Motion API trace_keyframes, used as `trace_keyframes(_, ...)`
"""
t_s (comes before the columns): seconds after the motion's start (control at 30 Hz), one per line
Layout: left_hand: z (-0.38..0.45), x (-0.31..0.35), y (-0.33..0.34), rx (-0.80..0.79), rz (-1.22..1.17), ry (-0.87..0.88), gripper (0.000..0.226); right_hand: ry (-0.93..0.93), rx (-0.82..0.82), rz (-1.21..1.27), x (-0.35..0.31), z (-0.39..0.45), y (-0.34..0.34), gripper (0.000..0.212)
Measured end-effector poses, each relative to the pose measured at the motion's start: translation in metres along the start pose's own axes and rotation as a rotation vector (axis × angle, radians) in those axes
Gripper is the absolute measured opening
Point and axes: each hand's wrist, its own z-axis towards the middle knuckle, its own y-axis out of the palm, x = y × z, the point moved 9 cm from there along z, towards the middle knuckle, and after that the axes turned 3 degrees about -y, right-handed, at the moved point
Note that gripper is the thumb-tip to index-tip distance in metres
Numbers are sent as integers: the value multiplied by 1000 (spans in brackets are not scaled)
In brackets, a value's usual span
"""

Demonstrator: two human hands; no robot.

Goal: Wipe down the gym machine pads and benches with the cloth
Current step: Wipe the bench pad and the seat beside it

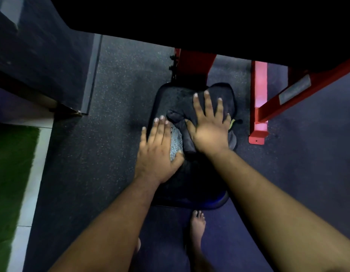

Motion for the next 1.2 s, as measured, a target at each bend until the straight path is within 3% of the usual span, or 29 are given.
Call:
trace_keyframes(0.13,-23,-9,7,-31,-44,-47,94,-20,6,-59,-1,-35,8,78)
trace_keyframes(0.33,-17,-12,10,-35,-39,-37,99,-92,-48,-50,-40,54,-3,76)
trace_keyframes(0.5,-21,-13,8,-67,-51,-61,97,-200,-34,-86,-24,-52,8,77)
trace_keyframes(0.7,-18,-15,15,-70,-3,-57,101,-180,-91,-92,-81,66,3,73)
trace_keyframes(0.8,-19,-13,14,-64,10,-41,99,-316,-114,-123,-100,66,2,72)
trace_keyframes(0.9,-18,-13,12,-52,-4,-41,100,-465,-106,-114,-59,21,-2,74)
trace_keyframes(1.0,-17,-12,13,-66,-16,-42,100,-273,-88,-115,-10,19,-7,75)
trace_keyframes(1.1,-17,-12,15,-59,-15,-36,102,-88,-82,-93,-36,54,-3,75)
trace_keyframes(1.2,-17,-14,16,-72,-16,-41,102,-188,-72,-86,-59,50,0,74)
